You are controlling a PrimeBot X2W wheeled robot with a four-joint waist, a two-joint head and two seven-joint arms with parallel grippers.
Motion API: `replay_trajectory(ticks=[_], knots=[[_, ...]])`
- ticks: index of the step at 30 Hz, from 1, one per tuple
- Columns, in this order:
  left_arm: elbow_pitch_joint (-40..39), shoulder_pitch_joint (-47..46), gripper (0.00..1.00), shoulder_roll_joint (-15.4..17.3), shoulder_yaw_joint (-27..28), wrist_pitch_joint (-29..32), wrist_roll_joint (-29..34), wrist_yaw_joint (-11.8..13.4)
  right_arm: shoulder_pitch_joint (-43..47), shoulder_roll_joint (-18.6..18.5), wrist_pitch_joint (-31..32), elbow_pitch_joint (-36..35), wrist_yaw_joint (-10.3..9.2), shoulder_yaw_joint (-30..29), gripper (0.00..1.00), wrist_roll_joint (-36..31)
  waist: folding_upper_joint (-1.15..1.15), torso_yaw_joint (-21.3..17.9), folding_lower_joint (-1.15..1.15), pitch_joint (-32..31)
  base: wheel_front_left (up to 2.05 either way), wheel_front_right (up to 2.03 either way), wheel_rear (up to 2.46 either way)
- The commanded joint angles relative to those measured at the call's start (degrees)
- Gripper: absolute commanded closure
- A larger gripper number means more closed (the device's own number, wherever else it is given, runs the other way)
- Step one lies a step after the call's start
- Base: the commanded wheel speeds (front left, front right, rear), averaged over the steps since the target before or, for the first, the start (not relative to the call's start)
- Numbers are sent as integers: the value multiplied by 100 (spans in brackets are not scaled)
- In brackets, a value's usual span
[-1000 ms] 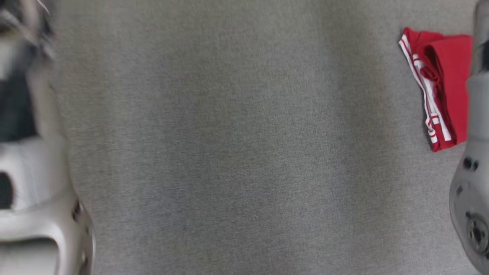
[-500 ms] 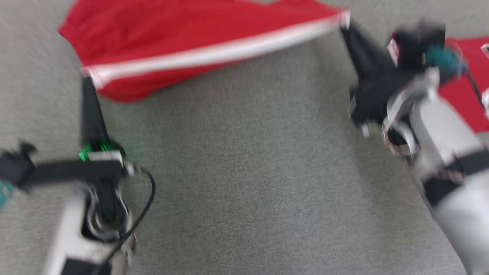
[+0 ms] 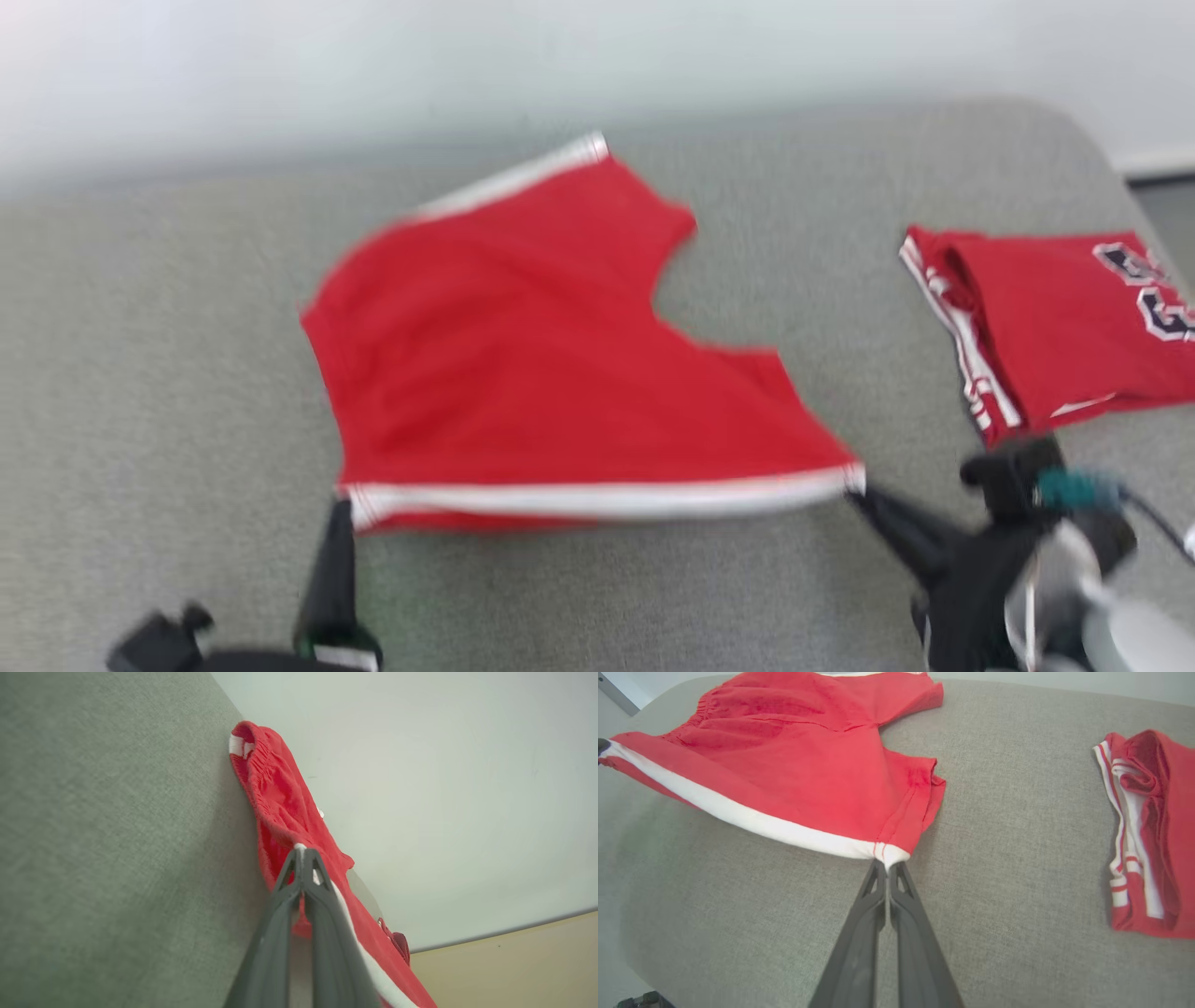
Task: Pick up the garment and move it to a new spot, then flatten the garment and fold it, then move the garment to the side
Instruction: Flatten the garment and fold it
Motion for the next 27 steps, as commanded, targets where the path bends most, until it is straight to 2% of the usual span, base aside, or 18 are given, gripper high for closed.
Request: replay_trajectory(ticks=[1,6,10,15,18,22,24,27], knots=[[-57,221,100,62,-83,25,-73,8,332,-43,146,-174,-12,-75,100,5,2,135,2,-550,0,0,0],[-149,917,100,217,-292,46,-98,8,1412,-120,845,-925,-13,-351,100,125,2,171,2,-837,0,0,0],[-258,1440,100,249,-325,21,-55,8,2310,88,1255,-1387,-12,-746,100,196,2,253,2,-1001,0,0,0],[-459,1648,100,209,-306,-2,57,7,2695,310,1211,-1757,-13,-1214,100,48,2,396,2,-1033,0,0,0],[-422,1517,100,118,-302,-3,161,8,2509,438,1053,-1763,-12,-1443,100,-18,2,517,2,-1028,0,0,0],[-244,1136,100,-123,-272,-15,360,44,1944,524,846,-1415,-13,-1646,100,-169,2,705,2,-976,0,0,0],[-130,869,100,-265,-284,-18,458,79,1588,601,788,-1108,-12,-1675,100,-142,2,802,2,-899,0,0,0],[163,237,100,-476,-421,14,659,148,656,466,797,-408,-12,-1463,100,-189,2,980,2,-698,0,0,0]])
